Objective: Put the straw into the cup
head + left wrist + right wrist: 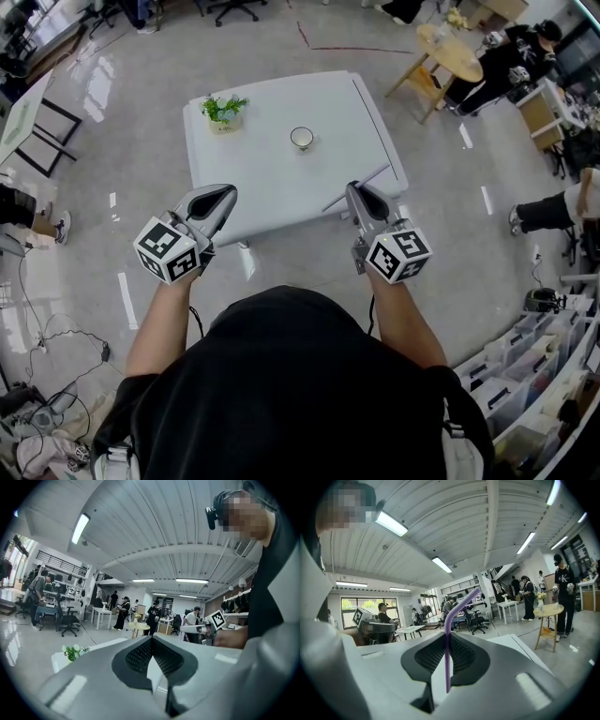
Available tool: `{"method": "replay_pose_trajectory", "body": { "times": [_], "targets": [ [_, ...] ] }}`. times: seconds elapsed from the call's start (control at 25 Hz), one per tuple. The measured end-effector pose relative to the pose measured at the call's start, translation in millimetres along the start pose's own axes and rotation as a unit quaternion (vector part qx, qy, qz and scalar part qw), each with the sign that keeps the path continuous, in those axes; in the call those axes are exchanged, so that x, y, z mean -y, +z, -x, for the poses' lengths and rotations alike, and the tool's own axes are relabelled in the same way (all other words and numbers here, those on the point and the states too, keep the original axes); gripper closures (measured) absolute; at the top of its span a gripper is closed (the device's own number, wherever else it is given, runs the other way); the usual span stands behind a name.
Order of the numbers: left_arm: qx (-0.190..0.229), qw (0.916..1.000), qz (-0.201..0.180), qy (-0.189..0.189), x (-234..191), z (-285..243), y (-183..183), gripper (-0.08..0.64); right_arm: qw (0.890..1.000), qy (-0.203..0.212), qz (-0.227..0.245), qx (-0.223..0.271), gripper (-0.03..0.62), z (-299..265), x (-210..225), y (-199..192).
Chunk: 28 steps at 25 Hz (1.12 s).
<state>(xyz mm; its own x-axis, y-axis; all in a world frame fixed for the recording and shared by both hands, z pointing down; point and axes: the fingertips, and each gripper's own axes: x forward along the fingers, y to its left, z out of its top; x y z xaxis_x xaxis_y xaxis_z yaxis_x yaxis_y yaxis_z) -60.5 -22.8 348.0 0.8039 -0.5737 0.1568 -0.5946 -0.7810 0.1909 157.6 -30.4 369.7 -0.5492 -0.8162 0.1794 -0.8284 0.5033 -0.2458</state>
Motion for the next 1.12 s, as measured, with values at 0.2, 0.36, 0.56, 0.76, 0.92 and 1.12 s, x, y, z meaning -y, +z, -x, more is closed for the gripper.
{"method": "replay_pose_trajectory", "body": {
  "times": [0.2, 0.36, 0.56, 0.76, 0.92, 1.12],
  "targets": [
    [-0.006, 1.0000, -0.001, 0.003, 1.0, -11.0, -2.6, 0.560, 1.000, 0.002, -0.002, 0.000, 0.541, 1.5, 12.3, -0.6],
    [-0.008, 1.0000, -0.001, 0.004, 6.6, -12.6, -3.6, 0.560, 1.000, 0.008, 0.000, -0.001, 0.541, 2.5, 14.0, -0.7],
    [-0.012, 0.9999, -0.001, 0.004, 11.8, -5.3, -6.9, 0.560, 1.000, 0.007, 0.001, 0.004, 0.541, 8.1, 11.0, 1.7],
    [-0.010, 1.0000, -0.001, -0.001, 17.3, -0.2, -7.6, 0.560, 1.000, 0.002, 0.002, 0.004, 0.541, 14.2, 7.1, 2.1],
    [-0.008, 1.0000, 0.001, -0.004, 20.4, 5.5, -9.8, 0.560, 1.000, -0.001, 0.004, 0.005, 0.541, 18.5, 2.5, 2.7],
    [-0.008, 0.9999, 0.004, -0.008, 15.9, 10.3, -9.1, 0.558, 1.000, -0.007, 0.007, 0.012, 0.541, 17.7, -1.5, 10.0]
  ]
}}
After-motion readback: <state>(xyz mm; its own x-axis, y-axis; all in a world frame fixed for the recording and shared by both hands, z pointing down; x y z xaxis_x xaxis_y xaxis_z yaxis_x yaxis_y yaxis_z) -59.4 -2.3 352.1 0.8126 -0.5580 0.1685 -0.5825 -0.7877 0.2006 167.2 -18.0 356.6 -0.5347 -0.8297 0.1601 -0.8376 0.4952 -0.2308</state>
